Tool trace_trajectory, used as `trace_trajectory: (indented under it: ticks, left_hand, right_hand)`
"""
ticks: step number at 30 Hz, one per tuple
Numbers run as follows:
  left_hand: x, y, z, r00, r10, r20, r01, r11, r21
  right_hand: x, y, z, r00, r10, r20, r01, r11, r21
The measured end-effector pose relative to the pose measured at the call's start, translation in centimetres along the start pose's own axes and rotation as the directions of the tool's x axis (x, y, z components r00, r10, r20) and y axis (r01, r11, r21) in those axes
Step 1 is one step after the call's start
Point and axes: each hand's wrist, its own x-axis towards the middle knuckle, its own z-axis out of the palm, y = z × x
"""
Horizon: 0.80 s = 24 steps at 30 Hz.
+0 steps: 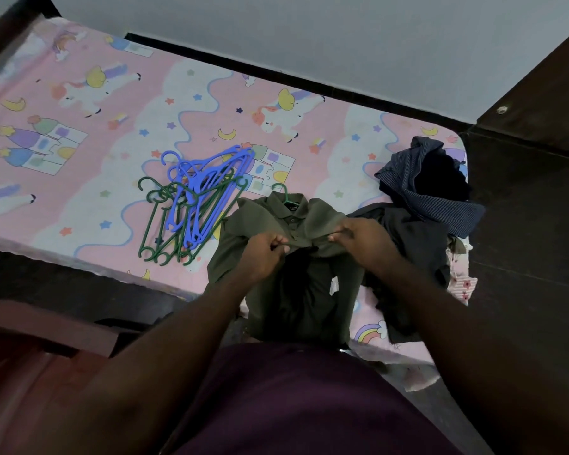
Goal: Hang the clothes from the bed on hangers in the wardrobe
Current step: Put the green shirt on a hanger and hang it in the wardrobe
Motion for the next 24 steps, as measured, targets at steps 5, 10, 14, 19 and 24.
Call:
trace_trajectory:
  ticks: [5,10,14,19,24]
  left_hand:
    - [-0.6,-1.1,-1.9,0.993,-0.039,0.113,0.038,0.999,0.006]
    - [-1.5,-0.2,-2.4,0.997,-0.009,-0.071,0.009,1.000,0.005]
    - [-2.1,-0.4,-2.3,0.997,-0.052,-0.051,0.051,0.998,-0.028]
    - [-2.8,-0.4,-2.1,1.000,0.022,0.008,-0.021,0.999,-0.037]
    - [-3.2,-0.8,-2.1,0.996,0.010,0.088,-0.019,0.995,0.102]
  right_hand:
    - [0.7,1.5,-1.0,0.997,0.053,-0.051,-0.058,0.993,-0.107]
    - [0.9,1.8,0.1,0.996,0.074,-0.044,-0.077,0.995,-0.062]
    - [0.5,1.7,0.9,0.997,0.059,-0.048,-0.062,0.996,-0.068]
    - [0.2,1.6,1.0,0.996,0.067,-0.053,-0.071,0.994,-0.078]
    - [-0.4,1.7,0.4,0.996,0.081,-0.040,-0.085,0.990,-0.112]
